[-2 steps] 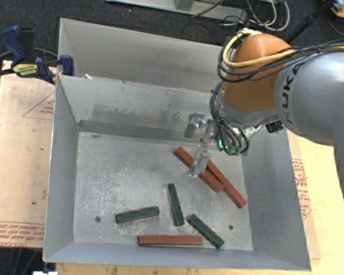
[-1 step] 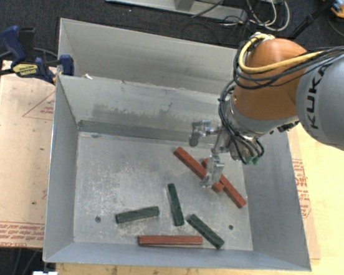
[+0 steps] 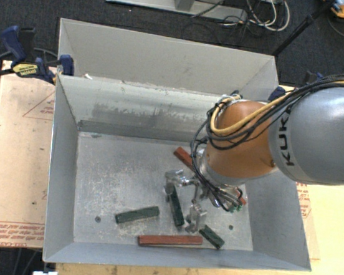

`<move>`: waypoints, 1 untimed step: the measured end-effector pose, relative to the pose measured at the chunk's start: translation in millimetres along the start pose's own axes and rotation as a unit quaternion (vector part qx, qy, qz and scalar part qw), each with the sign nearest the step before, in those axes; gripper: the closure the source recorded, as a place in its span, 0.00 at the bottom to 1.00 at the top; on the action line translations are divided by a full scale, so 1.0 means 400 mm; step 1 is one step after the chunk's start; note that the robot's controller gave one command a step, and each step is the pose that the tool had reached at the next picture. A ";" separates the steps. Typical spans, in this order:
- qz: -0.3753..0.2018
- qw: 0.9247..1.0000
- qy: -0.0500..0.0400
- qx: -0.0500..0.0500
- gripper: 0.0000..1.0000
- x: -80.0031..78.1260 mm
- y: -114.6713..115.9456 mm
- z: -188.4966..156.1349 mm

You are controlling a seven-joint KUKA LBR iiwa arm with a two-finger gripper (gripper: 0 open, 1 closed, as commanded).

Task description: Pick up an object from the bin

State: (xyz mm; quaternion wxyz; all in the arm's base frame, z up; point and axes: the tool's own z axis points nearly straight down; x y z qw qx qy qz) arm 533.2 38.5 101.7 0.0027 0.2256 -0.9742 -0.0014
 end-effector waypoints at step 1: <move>-0.009 1.000 -0.003 0.000 0.00 -0.031 0.157 0.082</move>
Offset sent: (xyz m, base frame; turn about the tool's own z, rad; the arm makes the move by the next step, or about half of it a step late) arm -0.0162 0.0569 -0.0317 -0.0107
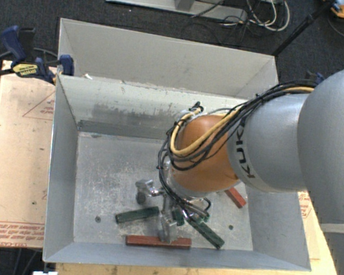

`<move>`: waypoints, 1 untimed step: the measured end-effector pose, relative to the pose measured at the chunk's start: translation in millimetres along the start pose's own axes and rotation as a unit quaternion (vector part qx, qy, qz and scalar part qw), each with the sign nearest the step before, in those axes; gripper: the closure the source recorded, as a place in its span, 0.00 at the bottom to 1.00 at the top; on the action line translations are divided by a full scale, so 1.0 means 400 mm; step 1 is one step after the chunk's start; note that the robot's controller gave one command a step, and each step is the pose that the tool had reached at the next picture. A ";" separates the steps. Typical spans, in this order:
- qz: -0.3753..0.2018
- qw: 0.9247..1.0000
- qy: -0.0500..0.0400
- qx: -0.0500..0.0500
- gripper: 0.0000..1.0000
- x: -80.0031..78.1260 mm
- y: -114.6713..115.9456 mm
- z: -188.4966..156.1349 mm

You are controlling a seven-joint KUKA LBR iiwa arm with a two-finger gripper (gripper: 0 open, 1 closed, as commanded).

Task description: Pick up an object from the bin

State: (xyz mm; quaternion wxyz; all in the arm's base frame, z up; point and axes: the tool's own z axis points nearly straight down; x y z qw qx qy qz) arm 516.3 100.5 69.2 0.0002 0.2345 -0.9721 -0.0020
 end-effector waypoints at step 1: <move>0.003 1.000 -0.003 0.002 1.00 -0.002 -0.011 -0.007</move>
Offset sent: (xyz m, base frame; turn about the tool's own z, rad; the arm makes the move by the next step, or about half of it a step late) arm 0.0000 0.0000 0.0000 0.0000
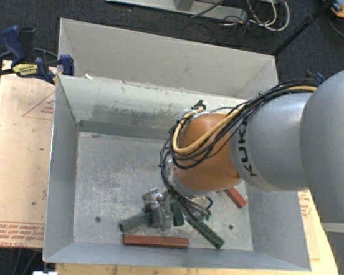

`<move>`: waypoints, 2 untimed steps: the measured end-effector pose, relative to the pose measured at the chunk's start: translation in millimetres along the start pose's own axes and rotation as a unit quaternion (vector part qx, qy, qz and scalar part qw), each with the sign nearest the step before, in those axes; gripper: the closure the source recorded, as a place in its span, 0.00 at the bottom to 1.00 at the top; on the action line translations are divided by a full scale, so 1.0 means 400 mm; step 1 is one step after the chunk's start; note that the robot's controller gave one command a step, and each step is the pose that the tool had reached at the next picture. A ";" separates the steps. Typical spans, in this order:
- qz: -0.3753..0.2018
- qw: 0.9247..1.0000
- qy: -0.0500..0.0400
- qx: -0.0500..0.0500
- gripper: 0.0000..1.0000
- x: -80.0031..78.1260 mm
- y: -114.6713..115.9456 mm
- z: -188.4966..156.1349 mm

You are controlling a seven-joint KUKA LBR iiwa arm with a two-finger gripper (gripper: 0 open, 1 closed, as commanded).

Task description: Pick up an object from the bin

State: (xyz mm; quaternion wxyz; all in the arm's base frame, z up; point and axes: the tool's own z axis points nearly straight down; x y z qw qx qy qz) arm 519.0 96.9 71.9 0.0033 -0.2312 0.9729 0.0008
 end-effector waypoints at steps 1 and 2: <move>-0.215 0.977 0.000 0.000 1.00 -0.037 -0.027 -0.087; -0.192 0.981 -0.002 0.002 1.00 -0.078 -0.111 -0.415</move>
Offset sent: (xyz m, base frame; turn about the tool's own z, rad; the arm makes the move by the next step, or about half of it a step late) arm 0.0163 -0.0039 0.0342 -0.4372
